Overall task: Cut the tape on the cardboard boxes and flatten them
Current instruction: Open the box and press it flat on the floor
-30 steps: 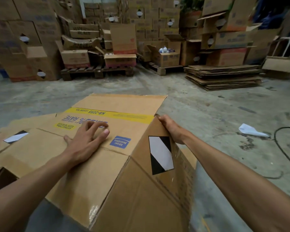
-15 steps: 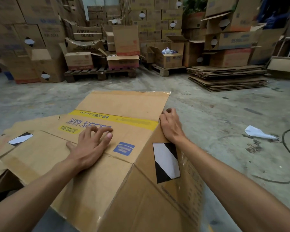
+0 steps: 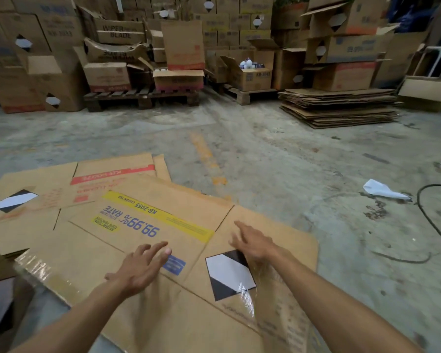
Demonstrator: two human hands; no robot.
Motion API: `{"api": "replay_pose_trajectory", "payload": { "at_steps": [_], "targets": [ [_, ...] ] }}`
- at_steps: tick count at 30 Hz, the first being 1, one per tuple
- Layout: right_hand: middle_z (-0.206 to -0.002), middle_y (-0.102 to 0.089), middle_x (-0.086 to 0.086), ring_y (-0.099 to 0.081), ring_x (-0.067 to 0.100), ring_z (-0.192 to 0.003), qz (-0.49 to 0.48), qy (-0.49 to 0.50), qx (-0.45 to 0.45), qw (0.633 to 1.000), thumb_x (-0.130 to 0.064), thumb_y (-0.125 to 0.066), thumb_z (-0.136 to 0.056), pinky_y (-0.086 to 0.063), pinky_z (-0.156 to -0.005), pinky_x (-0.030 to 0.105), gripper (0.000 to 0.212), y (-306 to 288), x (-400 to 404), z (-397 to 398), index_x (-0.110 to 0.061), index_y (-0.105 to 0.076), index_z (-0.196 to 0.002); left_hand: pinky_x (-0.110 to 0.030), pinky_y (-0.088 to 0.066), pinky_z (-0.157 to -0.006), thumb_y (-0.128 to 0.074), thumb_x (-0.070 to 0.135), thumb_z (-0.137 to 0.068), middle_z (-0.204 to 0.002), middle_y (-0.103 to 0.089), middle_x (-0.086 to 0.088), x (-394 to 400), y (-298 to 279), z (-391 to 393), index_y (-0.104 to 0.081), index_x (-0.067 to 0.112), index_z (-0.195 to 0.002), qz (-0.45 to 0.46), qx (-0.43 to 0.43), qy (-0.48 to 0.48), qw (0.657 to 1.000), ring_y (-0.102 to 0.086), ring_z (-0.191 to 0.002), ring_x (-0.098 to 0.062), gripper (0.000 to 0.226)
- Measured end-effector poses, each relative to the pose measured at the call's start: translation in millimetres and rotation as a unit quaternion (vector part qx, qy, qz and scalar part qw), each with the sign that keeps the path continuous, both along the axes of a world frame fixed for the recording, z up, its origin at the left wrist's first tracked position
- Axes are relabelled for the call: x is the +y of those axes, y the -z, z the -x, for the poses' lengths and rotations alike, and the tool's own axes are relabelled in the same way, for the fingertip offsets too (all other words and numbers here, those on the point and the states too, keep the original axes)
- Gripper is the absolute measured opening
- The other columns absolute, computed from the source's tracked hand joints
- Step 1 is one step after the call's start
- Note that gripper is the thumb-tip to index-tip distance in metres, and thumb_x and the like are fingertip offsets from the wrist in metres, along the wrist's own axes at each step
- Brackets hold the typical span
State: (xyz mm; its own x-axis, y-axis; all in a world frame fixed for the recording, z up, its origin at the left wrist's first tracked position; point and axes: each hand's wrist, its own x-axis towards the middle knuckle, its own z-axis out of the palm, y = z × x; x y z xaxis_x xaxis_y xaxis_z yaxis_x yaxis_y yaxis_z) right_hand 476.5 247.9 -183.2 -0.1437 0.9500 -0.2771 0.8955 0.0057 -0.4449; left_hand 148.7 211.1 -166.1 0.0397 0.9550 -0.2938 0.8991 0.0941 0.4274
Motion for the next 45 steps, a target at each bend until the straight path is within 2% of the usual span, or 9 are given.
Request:
{"api": "replay_pose_trajectory", "payload": {
  "at_steps": [6, 11, 15, 21, 24, 31, 36, 41, 45],
  "targets": [
    [-0.164, 0.011, 0.003, 0.015, 0.036, -0.149, 0.037, 0.055, -0.127, 0.99, -0.081, -0.033, -0.084, 0.001, -0.107, 0.071, 0.076, 32, -43, 3, -0.055, -0.004, -0.149, -0.044, 0.005, -0.121, 0.005, 0.101, -0.053, -0.165, -0.012, 0.004, -28, 41, -15, -0.025, 0.049, -0.149, 0.08, 0.031, 0.07, 0.994, 0.012, -0.151, -0.015, 0.113],
    [-0.153, -0.014, 0.019, -0.012, 0.044, -0.139, -0.02, 0.266, -0.102, 0.958, -0.092, -0.043, -0.064, -0.014, -0.113, 0.057, 0.095, 37, -72, 9, -0.038, -0.028, -0.141, -0.058, -0.013, -0.114, -0.013, 0.083, -0.072, -0.154, -0.028, -0.008, -39, 47, -14, -0.028, 0.052, -0.145, 0.048, 0.036, -0.171, 0.984, -0.009, -0.147, -0.027, 0.081],
    [-0.13, -0.032, 0.013, -0.031, 0.037, -0.118, -0.054, 0.307, -0.101, 0.945, -0.088, -0.05, -0.062, -0.026, -0.102, 0.047, 0.089, 40, -84, 2, -0.031, -0.038, -0.129, -0.037, -0.011, -0.116, -0.034, 0.062, -0.088, -0.156, -0.012, -0.014, -50, 30, -7, -0.037, 0.027, -0.148, 0.059, -0.083, -0.331, 0.938, -0.016, -0.145, -0.031, 0.07],
    [-0.145, -0.027, 0.002, -0.016, 0.027, -0.139, -0.057, 0.073, -0.023, 0.995, -0.09, -0.054, -0.053, -0.018, -0.11, 0.049, 0.106, 24, -122, 20, -0.042, -0.029, -0.143, -0.033, -0.025, -0.114, -0.066, 0.033, -0.085, -0.161, -0.002, -0.017, -65, 4, -10, -0.049, 0.02, -0.129, 0.028, -0.229, -0.486, 0.843, -0.043, -0.122, -0.038, 0.049],
    [-0.152, -0.021, -0.001, -0.005, 0.024, -0.147, -0.028, -0.082, -0.005, 0.996, -0.102, -0.041, -0.038, -0.006, -0.114, 0.058, 0.123, 9, -143, 49, -0.045, -0.024, -0.146, -0.049, -0.044, -0.104, -0.073, 0.04, -0.069, -0.137, -0.048, -0.015, -70, 2, -6, -0.051, 0.021, -0.124, 0.007, -0.299, -0.487, 0.82, -0.052, -0.106, -0.037, 0.062],
    [-0.148, -0.033, 0.006, -0.031, 0.03, -0.135, -0.089, -0.22, -0.128, 0.963, -0.051, -0.073, -0.074, -0.027, -0.107, 0.057, 0.095, -19, -167, 106, -0.036, -0.015, -0.148, -0.035, -0.055, -0.072, -0.067, 0.042, -0.083, -0.095, -0.059, -0.013, -72, -44, -34, -0.054, 0.01, -0.108, 0.131, -0.37, -0.406, 0.826, -0.06, -0.081, -0.03, 0.043],
    [-0.145, -0.047, -0.004, -0.047, 0.031, -0.124, -0.13, -0.159, -0.117, 0.972, -0.001, -0.053, -0.073, -0.04, -0.097, 0.04, 0.089, -16, -168, 68, -0.045, -0.028, -0.147, -0.035, -0.061, -0.053, -0.059, 0.033, -0.097, -0.094, -0.059, -0.014, -93, -67, -35, -0.052, 0.007, -0.117, 0.224, -0.399, -0.302, 0.837, -0.062, -0.077, -0.024, 0.034],
    [-0.156, -0.036, -0.009, -0.04, 0.027, -0.139, -0.138, -0.18, -0.169, 0.959, 0.005, -0.047, -0.076, -0.038, -0.104, 0.043, 0.102, 3, -186, 5, -0.062, -0.012, -0.146, -0.024, -0.048, -0.053, -0.058, 0.036, -0.096, -0.074, -0.072, -0.011, -93, -54, -21, -0.063, 0.013, -0.117, 0.127, -0.191, -0.154, 0.961, -0.059, -0.056, -0.021, 0.031],
    [-0.14, -0.056, -0.011, -0.06, 0.02, -0.117, -0.179, -0.225, -0.235, 0.928, -0.006, -0.067, -0.06, -0.046, -0.08, 0.039, 0.101, -3, -200, -32, -0.051, -0.033, -0.144, -0.032, -0.046, -0.09, -0.056, 0.046, -0.093, -0.12, -0.067, -0.011, -78, -40, -7, -0.067, 0.028, -0.121, -0.04, 0.01, -0.049, 0.998, -0.06, -0.11, -0.029, 0.035]
  ]
}}
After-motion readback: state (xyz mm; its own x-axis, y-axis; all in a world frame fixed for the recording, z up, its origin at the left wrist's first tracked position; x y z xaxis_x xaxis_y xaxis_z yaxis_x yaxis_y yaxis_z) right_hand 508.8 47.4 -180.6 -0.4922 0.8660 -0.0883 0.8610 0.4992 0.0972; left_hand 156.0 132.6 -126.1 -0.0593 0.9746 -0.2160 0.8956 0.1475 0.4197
